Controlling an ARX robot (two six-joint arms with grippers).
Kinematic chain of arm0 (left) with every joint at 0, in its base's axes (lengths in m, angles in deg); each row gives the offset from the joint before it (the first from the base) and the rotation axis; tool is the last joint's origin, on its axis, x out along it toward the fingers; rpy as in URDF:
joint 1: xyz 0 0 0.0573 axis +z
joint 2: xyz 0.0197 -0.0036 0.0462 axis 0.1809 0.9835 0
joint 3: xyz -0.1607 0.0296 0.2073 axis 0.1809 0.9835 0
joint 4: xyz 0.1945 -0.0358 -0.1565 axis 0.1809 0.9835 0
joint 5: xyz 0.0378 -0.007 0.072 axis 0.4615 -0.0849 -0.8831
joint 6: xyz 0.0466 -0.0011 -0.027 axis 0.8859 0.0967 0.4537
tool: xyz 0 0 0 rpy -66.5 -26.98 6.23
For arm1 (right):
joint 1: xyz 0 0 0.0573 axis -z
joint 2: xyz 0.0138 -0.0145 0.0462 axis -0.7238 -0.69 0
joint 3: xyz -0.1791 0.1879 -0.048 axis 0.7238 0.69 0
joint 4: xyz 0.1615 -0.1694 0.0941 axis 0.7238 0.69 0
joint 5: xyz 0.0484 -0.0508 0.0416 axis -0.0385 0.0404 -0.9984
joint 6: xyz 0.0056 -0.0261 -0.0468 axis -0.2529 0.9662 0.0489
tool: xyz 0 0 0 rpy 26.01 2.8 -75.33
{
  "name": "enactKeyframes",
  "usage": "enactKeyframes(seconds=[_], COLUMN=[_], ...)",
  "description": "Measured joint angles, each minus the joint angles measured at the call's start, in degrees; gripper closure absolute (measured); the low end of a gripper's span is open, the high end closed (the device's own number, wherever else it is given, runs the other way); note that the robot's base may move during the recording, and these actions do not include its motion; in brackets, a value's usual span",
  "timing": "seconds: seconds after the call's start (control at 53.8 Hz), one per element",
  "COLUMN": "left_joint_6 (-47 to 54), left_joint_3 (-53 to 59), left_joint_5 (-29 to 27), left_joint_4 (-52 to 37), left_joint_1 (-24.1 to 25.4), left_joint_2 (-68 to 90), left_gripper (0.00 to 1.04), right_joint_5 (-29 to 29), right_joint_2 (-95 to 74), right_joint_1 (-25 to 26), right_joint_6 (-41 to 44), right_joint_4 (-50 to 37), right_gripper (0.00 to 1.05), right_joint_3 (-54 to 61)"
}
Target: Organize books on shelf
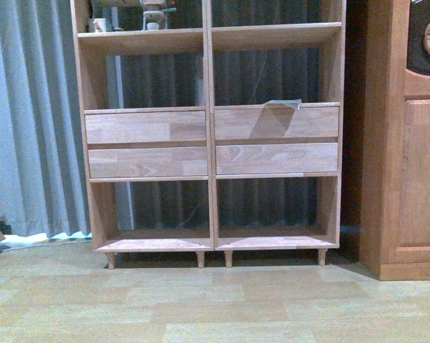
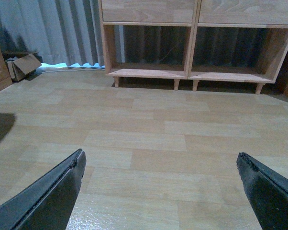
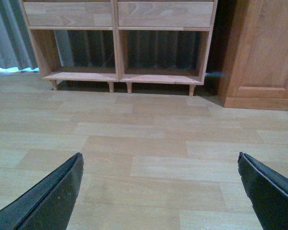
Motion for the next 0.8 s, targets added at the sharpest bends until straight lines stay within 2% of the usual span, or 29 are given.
enactKeyframes(seconds=[0.799], left_joint_6=[0.0], left_joint_3=[0.0], left_joint_5=[0.0], left_joint_4=[0.0], left_joint_1=[0.0], left_joint_2=[0.0], left_gripper=[0.07], right_joint_5=[0.0], right_joint_2=[0.0], right_joint_1=[0.0], right_joint_6=[0.0], right_joint_4=[0.0], right_gripper=[0.07], right_joint_3=[0.0])
